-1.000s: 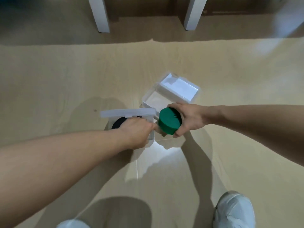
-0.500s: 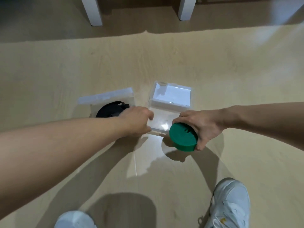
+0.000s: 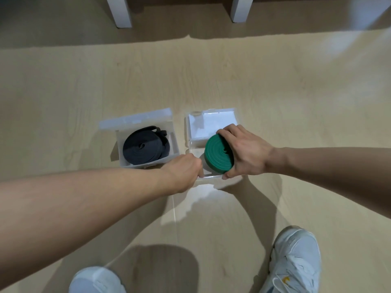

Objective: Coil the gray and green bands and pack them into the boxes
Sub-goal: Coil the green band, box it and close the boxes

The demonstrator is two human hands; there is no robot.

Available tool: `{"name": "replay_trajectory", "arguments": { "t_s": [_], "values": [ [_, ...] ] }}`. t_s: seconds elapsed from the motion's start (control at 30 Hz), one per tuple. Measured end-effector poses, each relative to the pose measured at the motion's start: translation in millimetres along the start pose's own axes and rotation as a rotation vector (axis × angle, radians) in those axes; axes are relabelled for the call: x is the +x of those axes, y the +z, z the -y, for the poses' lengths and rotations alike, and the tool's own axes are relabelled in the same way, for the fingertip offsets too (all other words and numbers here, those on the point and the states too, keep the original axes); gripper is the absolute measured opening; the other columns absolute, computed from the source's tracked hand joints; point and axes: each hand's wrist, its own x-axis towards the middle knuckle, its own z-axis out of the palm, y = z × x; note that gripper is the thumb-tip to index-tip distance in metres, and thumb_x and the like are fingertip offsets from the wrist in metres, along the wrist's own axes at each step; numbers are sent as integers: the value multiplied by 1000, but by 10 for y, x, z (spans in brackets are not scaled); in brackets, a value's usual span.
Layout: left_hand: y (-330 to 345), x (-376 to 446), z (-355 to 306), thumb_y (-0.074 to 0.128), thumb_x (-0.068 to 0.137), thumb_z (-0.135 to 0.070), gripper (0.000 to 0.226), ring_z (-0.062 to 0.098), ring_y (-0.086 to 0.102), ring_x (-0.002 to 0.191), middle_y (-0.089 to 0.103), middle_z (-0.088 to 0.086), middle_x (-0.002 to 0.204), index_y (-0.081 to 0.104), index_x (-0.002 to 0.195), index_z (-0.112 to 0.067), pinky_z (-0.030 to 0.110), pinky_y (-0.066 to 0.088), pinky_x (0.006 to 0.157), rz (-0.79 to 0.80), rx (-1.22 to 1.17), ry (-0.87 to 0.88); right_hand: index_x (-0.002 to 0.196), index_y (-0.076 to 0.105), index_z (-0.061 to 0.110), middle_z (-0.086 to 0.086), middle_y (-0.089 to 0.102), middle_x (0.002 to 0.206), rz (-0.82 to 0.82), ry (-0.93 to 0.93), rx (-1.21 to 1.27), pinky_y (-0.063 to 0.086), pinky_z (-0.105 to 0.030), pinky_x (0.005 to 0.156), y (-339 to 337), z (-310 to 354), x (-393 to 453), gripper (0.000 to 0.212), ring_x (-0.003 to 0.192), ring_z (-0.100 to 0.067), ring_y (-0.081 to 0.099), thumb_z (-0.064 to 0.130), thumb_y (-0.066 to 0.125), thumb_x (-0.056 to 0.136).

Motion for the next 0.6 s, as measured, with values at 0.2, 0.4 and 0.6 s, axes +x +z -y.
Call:
{"name": "replay_trajectory", "arguments": {
  "t_s": [0.2,0.4,0.6],
  "values": [
    [-1,-4,-9,49,96,2,41,30,56,87,66,14,105,72,125,-13,38,47,78,-11,-66,-8,144,35,9,-6,44,127,57,-8,-78,40,-34,102,0,70,107,135,113,-25,43,89,73,43],
    [-38,-50,-28,52,91,3,28,35,47,77,37,12,73,75,101,-8,36,35,68,-20,-43,17,143,37,10,-6,46,126,78,-8,-195,40,-34,102,-10,181,133,132,111,-24,43,87,75,43],
    [-59,-70,-66,53,91,2,31,40,48,74,56,21,85,50,63,-12,36,34,64,-8,-57,10,131,45,10,-6,47,123,64,-20,-263,44,-35,98,24,384,202,118,107,-24,45,80,80,43]
  ]
}}
